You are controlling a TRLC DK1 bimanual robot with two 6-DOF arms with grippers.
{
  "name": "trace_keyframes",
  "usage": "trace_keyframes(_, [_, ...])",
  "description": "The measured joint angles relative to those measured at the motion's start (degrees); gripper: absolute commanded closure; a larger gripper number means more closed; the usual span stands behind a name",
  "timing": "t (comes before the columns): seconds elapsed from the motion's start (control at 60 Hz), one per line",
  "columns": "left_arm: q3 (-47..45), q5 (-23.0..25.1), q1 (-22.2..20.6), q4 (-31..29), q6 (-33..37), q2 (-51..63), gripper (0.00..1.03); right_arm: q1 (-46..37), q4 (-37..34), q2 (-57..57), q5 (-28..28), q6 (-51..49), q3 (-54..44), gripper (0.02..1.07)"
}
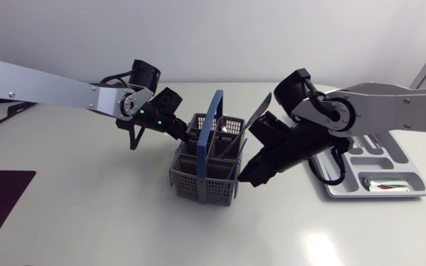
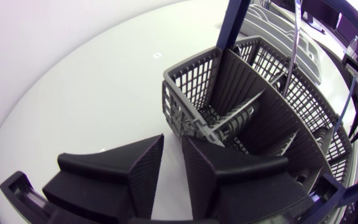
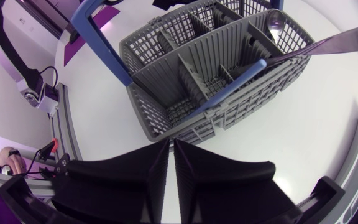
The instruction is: Unload the cutlery basket into the drawer organizer.
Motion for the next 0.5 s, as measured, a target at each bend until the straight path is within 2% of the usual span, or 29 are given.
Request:
trace_keyframes(0.033, [0.02,0.22,0.22,-0.59,0.22,0.00,0.66,-0.11,0.02,-0.09,0.02,0.00,-0.17,0.85])
trace_keyframes(0.083, [0.02,0.39,0.94,-1.33,0.76,-0.17,0.62,-0.81,-0.07,-0.48,0.17,0.00,-0.52,0.70])
trace_keyframes(0.1, [-0.11,0.42,1.42,-1.73,1.20,-0.44,0.60,-1.18,-0.04,-0.85,0.22,-0.02,-0.83,0.61])
trace_keyframes(0.133, [-0.52,0.42,2.19,-1.88,1.51,-1.05,0.59,-1.88,-0.04,-1.51,0.24,0.00,-1.18,0.54])
trace_keyframes(0.283, [-6.40,0.42,5.38,-2.16,2.97,-9.62,0.57,-3.76,1.57,-3.58,0.42,0.77,-1.36,0.52])
trace_keyframes(0.5, [-14.86,0.44,5.31,-2.34,3.34,-23.26,0.57,-3.85,4.02,-4.13,0.72,3.82,-0.98,0.52])
